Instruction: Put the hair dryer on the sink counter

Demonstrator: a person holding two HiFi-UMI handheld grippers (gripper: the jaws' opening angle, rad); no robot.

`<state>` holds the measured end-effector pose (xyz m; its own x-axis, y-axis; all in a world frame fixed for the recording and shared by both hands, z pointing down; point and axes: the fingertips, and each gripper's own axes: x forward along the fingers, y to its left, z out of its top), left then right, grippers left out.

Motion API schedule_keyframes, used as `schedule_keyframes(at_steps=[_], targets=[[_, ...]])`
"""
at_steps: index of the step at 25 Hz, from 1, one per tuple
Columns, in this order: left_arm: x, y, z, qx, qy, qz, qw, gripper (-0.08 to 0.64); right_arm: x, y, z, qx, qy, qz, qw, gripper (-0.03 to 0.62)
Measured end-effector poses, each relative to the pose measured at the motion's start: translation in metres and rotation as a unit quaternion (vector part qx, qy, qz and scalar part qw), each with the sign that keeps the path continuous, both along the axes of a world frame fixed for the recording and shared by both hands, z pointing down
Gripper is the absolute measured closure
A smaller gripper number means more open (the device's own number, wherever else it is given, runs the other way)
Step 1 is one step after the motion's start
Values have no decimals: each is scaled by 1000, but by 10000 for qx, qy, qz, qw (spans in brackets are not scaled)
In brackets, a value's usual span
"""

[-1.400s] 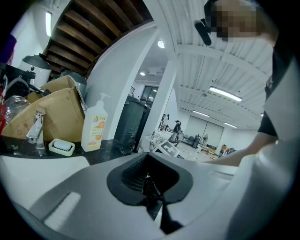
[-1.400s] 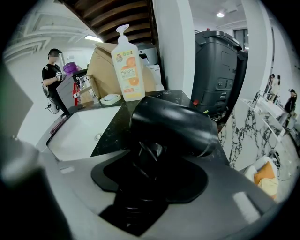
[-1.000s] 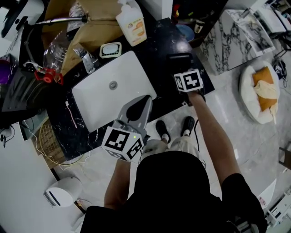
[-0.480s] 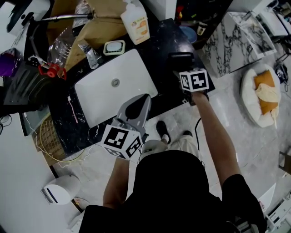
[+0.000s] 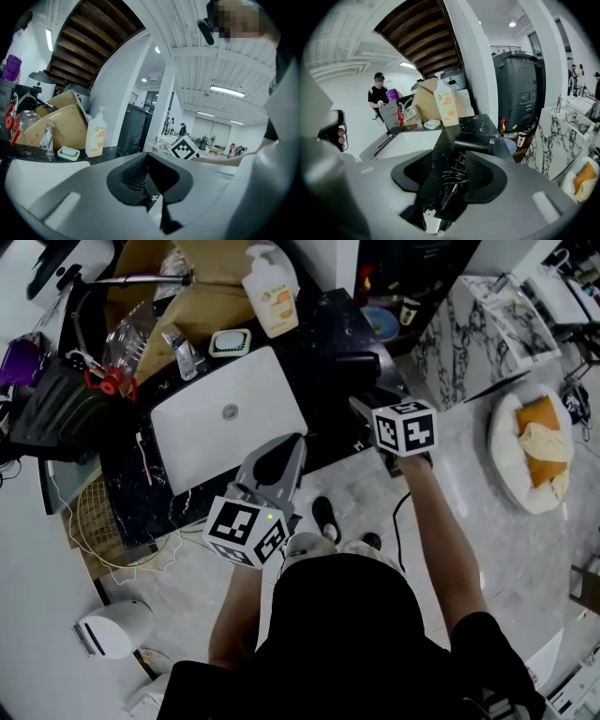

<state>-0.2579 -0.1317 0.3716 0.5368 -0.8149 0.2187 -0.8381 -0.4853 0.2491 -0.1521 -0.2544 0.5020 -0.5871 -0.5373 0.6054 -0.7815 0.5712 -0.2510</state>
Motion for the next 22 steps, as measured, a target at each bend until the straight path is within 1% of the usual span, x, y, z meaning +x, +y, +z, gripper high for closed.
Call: schedule_keyframes(at_steps=[4, 9, 13, 18, 22], targets=[[20, 11, -8, 98, -50, -51, 9999, 560, 12, 30, -32, 381, -207, -226, 9988, 377], [49, 31, -17, 198, -90, -88, 9997, 560, 34, 70, -72, 922, -476, -376, 9939, 409], [70, 48, -23, 282, -119, -121, 9995, 560, 54, 105, -96, 1206, -696, -389, 9895, 461], [98, 75, -31, 389, -129, -130, 9991, 560, 83, 148, -121, 1463, -931, -411, 9840, 498], [113, 97, -37, 480, -149, -187, 9986, 560, 106, 178, -141, 1758, -1004, -400, 9785, 524]])
